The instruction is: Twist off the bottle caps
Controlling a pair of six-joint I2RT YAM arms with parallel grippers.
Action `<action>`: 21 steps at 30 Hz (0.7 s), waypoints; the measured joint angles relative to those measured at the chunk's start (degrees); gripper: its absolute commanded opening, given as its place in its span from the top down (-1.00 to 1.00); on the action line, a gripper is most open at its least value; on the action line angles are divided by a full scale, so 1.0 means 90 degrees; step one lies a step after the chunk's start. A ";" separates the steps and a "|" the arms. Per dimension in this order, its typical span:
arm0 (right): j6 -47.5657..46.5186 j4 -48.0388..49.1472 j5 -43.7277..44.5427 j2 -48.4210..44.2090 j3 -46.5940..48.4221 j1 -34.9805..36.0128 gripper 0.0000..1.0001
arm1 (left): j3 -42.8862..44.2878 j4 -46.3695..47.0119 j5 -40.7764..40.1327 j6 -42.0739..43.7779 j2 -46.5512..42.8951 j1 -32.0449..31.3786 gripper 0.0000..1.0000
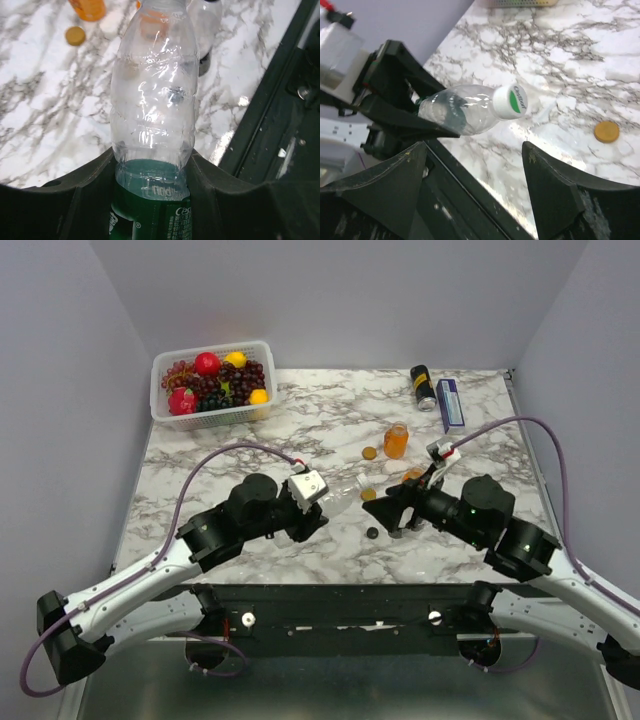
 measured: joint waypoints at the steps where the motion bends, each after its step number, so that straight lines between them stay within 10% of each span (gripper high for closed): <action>1: 0.0151 0.0386 0.0080 0.0078 -0.0160 0.0000 -0.62 | -0.0027 0.0044 -0.0165 0.0005 -0.0119 -0.0002 0.17; 21: 0.1484 0.4277 0.1144 0.0629 -0.1566 0.0000 -0.42 | -0.0129 0.0274 -0.0996 0.0015 -0.0493 -0.0002 0.13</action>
